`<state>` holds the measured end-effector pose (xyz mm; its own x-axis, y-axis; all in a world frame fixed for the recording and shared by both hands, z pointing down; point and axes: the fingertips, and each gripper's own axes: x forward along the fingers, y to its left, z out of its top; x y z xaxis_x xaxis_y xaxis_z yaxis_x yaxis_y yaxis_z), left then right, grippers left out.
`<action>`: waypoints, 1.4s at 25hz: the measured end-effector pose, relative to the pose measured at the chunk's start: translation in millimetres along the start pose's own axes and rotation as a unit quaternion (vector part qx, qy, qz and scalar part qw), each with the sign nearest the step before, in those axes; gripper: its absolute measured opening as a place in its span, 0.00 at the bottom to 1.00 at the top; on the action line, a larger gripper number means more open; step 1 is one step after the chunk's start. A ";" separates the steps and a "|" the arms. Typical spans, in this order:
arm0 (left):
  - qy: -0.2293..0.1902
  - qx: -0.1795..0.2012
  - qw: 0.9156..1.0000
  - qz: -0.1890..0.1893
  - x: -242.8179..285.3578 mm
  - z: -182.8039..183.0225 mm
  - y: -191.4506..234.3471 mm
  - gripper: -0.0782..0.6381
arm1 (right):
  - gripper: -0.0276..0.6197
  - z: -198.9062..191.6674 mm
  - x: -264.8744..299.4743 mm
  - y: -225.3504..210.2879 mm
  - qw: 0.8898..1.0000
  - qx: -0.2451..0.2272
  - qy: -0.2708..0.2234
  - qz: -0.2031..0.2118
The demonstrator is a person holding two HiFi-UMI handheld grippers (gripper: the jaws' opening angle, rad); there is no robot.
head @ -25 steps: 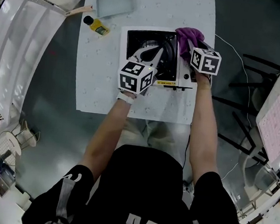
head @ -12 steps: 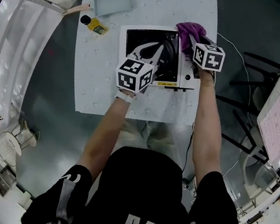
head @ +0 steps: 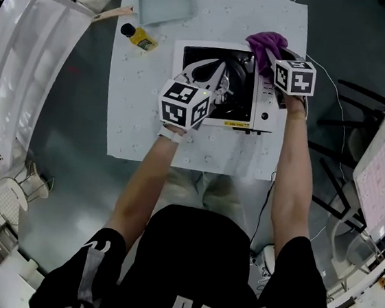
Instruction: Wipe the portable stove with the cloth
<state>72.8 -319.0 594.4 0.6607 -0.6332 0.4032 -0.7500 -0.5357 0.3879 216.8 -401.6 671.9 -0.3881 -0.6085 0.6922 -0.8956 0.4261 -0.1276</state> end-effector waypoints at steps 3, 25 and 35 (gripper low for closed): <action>-0.002 -0.002 1.000 0.005 -4.4 4.7 9.3 0.12 | 0.19 7.9 8.0 4.8 1.000 -0.018 0.012 0.004; -0.019 -0.032 0.998 0.050 -26.4 39.5 104.9 0.12 | 0.19 54.4 88.9 105.2 0.972 -0.131 0.110 0.160; -0.019 -0.049 0.996 0.073 -41.0 42.9 134.4 0.12 | 0.19 63.9 109.0 161.4 0.963 -0.138 0.115 0.199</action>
<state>-56.4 -389.1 594.5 0.5424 -0.7220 0.4297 -0.8300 -0.3810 0.4074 16.1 -441.9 681.4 -0.6019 -0.2098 0.7705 -0.5816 0.7763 -0.2430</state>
